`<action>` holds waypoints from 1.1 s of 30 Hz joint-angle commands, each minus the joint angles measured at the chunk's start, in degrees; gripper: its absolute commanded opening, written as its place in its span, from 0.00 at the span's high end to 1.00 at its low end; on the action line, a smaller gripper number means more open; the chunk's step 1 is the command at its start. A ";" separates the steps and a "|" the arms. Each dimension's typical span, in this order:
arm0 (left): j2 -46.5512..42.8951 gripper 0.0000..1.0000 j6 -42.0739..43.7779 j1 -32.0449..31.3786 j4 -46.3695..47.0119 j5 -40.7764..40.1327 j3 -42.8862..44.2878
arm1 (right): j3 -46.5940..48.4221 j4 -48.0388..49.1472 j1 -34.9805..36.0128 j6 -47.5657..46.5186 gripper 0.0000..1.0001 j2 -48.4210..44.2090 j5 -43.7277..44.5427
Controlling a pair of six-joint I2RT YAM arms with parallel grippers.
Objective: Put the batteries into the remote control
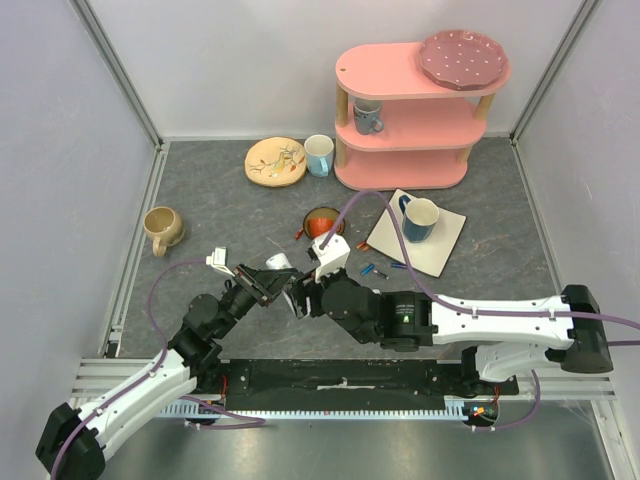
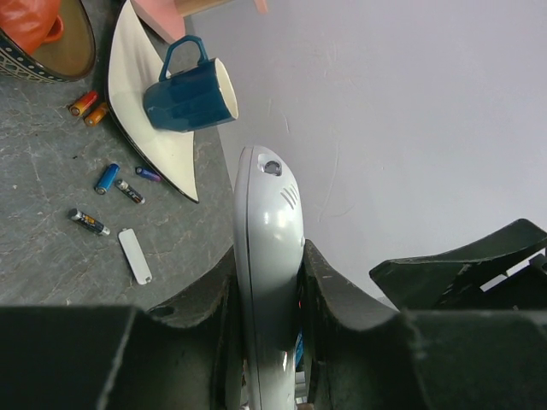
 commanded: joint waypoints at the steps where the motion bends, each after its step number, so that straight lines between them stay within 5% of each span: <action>1: -0.66 0.98 0.01 0.00 4.30 -0.40 -5.01 | 0.70 -1.93 -0.14 2.95 0.32 -6.02 7.68; 2: -0.92 0.98 0.10 0.00 4.13 -0.40 -5.01 | -1.92 -1.49 -0.93 5.14 0.33 -7.53 7.97; 4: -1.63 0.98 0.27 0.00 3.78 -0.40 -5.01 | -7.01 1.66 -3.30 8.66 0.15 -12.08 4.49; 6: -1.89 0.98 0.45 0.00 3.51 -0.40 -5.10 | -9.67 4.04 -8.65 9.99 0.04 -14.48 -6.84; 11: -2.33 0.98 0.71 0.00 3.42 -0.57 -4.84 | -13.89 5.10 -16.14 15.70 0.02 -16.51 -24.07; 18: -1.81 0.98 1.86 0.09 4.30 -0.93 -3.52 | -18.99 15.45 -18.34 24.22 0.02 -13.35 -36.04; 33: -0.93 0.98 2.12 0.00 6.68 0.13 -3.87 | -20.32 23.03 -19.66 29.59 0.02 -7.28 -37.90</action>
